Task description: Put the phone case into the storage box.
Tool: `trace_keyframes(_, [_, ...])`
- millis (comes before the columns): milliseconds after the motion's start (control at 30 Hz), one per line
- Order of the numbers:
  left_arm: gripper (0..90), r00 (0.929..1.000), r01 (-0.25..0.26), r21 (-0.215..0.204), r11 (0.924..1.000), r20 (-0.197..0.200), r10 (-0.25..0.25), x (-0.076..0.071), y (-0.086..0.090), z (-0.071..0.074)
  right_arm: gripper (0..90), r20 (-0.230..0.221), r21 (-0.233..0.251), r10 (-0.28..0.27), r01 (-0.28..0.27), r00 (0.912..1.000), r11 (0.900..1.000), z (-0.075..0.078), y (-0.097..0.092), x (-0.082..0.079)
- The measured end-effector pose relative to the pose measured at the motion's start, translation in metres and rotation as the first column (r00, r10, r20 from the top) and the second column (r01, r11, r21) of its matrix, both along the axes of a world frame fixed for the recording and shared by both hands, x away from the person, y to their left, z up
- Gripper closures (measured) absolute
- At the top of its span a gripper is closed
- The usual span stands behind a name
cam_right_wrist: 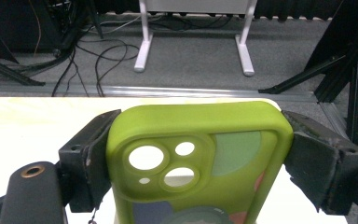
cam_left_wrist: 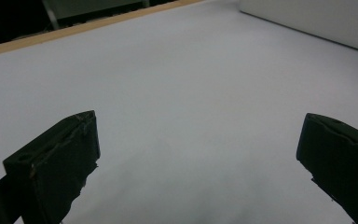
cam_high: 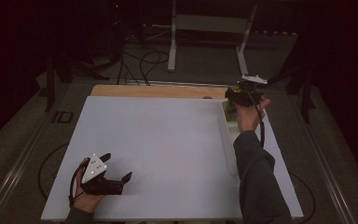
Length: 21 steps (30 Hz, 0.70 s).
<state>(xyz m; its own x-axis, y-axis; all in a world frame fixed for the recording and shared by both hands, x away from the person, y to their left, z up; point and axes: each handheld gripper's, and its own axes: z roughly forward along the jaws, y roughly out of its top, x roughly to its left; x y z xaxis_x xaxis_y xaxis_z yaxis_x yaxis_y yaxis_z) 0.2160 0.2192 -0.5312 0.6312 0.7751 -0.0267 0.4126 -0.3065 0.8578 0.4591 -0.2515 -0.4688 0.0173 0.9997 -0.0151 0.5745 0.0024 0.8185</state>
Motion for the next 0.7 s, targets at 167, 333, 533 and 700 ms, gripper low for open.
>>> trace_keyframes(167, [0.0, 1.0, 0.0, 0.001, 1.0, -0.001, 0.0, 0.0, 0.0, 0.0, 16.5, -0.004, 0.001, 0.003, -0.003, 1.0, 1.0, -0.003, 0.0, -0.001])
trace_keyframes(333, [0.0, 1.0, 0.001, 0.002, 1.0, -0.001, -0.001, 0.0, -0.001, 0.0, 16.4, -0.013, 0.002, 0.0, 0.001, 0.9999, 1.0, -0.007, -0.002, -0.001])
trace_keyframes(533, [0.0, 1.0, 0.0, 0.002, 1.0, -0.001, 0.0, 0.0, -0.001, 0.0, 16.3, -0.03, 0.002, 0.0, 0.001, 0.9996, 1.0, -0.01, -0.001, -0.001])
trace_keyframes(700, [0.0, 1.0, 0.001, 0.003, 1.0, -0.001, -0.001, 0.0, -0.001, 0.0, 16.3, -0.038, 0.001, -0.001, 0.001, 0.9993, 1.0, -0.013, 0.0, -0.001])
